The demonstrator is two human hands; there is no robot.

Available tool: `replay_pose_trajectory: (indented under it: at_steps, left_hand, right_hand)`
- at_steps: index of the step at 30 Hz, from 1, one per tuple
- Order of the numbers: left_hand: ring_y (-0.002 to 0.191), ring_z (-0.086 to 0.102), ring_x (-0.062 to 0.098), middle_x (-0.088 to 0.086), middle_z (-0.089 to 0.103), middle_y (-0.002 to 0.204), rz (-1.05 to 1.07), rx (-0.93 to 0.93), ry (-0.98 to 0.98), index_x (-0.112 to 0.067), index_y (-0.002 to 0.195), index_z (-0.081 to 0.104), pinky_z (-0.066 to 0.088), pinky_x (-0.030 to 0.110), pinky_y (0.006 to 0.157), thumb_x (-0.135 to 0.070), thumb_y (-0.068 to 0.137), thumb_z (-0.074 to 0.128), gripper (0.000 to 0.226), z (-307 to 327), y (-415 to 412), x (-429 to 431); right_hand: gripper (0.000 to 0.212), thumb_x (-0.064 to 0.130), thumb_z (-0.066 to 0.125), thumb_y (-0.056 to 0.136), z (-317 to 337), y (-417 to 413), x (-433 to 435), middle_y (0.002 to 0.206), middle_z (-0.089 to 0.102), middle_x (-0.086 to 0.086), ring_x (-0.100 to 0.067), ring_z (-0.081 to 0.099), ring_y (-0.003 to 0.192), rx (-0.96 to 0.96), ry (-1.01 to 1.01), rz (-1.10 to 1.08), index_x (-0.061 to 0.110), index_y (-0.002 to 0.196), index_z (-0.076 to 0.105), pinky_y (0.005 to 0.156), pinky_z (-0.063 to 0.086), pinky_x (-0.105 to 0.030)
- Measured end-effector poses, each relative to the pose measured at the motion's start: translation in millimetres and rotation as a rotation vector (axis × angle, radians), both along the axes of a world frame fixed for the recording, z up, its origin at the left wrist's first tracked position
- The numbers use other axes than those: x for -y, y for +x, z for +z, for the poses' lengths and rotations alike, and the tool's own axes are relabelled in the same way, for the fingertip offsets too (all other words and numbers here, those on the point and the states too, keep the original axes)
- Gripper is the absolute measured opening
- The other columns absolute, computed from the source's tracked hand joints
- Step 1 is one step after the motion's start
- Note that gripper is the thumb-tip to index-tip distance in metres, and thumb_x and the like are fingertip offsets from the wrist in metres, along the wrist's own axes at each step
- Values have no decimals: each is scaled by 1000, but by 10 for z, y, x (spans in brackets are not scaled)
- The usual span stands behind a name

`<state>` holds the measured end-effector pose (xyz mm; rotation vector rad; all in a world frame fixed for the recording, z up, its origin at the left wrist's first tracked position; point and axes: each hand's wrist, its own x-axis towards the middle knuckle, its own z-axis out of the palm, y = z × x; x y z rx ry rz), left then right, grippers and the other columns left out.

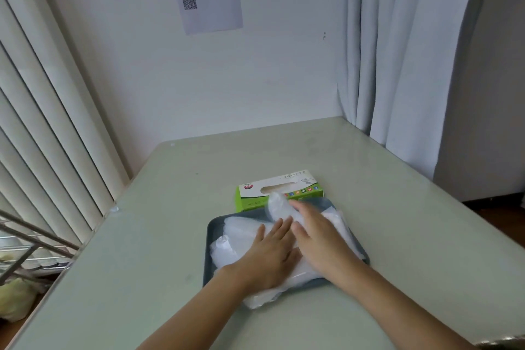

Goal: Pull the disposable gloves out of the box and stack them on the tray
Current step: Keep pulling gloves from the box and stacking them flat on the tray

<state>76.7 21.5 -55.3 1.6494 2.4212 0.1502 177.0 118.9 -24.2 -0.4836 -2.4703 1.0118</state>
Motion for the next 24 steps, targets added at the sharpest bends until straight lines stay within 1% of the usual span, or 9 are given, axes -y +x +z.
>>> replay_pose_trajectory:
  at_steps: [3, 6, 8, 12, 18, 20, 21, 23, 24]
  left_hand:
    - [148, -12, 15, 0, -13, 161, 31, -25, -15, -16, 154, -8, -8, 38, 118, -39, 105, 19, 60, -18, 17, -2]
    - [147, -15, 13, 1, -15, 161, 140, -3, -43, -11, 152, -12, -10, 37, 118, -52, 101, 20, 72, -24, 31, 27]
    - [147, -17, 13, 0, -18, 160, 189, 4, -78, -13, 152, -14, -11, 42, 119, -60, 98, 21, 80, -23, 16, 87]
    - [147, -18, 18, 1, -21, 159, 269, -14, -127, -18, 153, -14, -9, 48, 118, -69, 92, 22, 87, 1, -20, 284]
    - [148, -14, 21, 7, -18, 160, 353, 36, -137, -14, 153, -12, 0, 41, 121, -72, 88, 32, 97, 65, -100, 513]
    - [148, 9, 20, 5, 3, 162, 383, 99, -109, -14, 154, 6, 17, 34, 117, -68, 88, 42, 92, 183, -152, 539]
    - [141, 29, 20, 6, 25, 157, 414, 110, -76, -15, 150, 23, 28, 30, 110, -63, 89, 47, 82, 271, -176, 541]
    - [113, 58, 21, 6, 63, 124, 515, 101, 96, -14, 124, 60, 44, 29, 92, -51, 92, 53, 50, 436, -305, 528]
    - [100, 64, 21, 4, 70, 107, 569, 105, 228, -14, 109, 68, 48, 29, 84, -45, 92, 55, 38, 499, -396, 514]
  right_hand:
    - [45, 14, 33, 102, -173, -99, -69, 148, 41, -7, -20, 39, 133, 238, -32, 52, 13, 147, 28, 102, 31, -23]
    - [53, 21, 27, 104, -274, -121, -261, 161, 8, -9, -22, 9, 148, 448, 190, -20, 12, 152, 9, 115, 9, -28]
    - [57, 32, 24, 104, -295, -100, -324, 161, -4, -7, -24, -3, 148, 542, 290, -19, 14, 153, 2, 117, 0, -31]
    - [63, 44, 21, 103, -303, -54, -324, 160, -9, -8, -25, -9, 148, 584, 357, 20, 15, 153, -3, 117, -6, -32]
    - [67, 50, 24, 101, -323, -102, -386, 160, -10, -7, -25, -10, 148, 608, 335, 38, 18, 154, -3, 118, -5, -34]
    - [69, 50, 29, 100, -289, -111, -416, 161, -7, -6, -24, -7, 148, 605, 306, 61, 19, 154, 1, 118, -2, -34]
    - [68, 49, 33, 99, -260, -100, -427, 161, 0, -6, -24, -2, 148, 586, 292, 64, 17, 154, 8, 118, 3, -33]
    - [57, 44, 44, 96, -197, -133, -450, 151, 31, -4, -22, 24, 143, 455, 257, 39, 13, 144, 35, 109, 22, -28]
    - [48, 40, 50, 95, -151, -162, -471, 141, 44, -1, -20, 37, 135, 349, 233, 2, 14, 135, 47, 101, 28, -25]
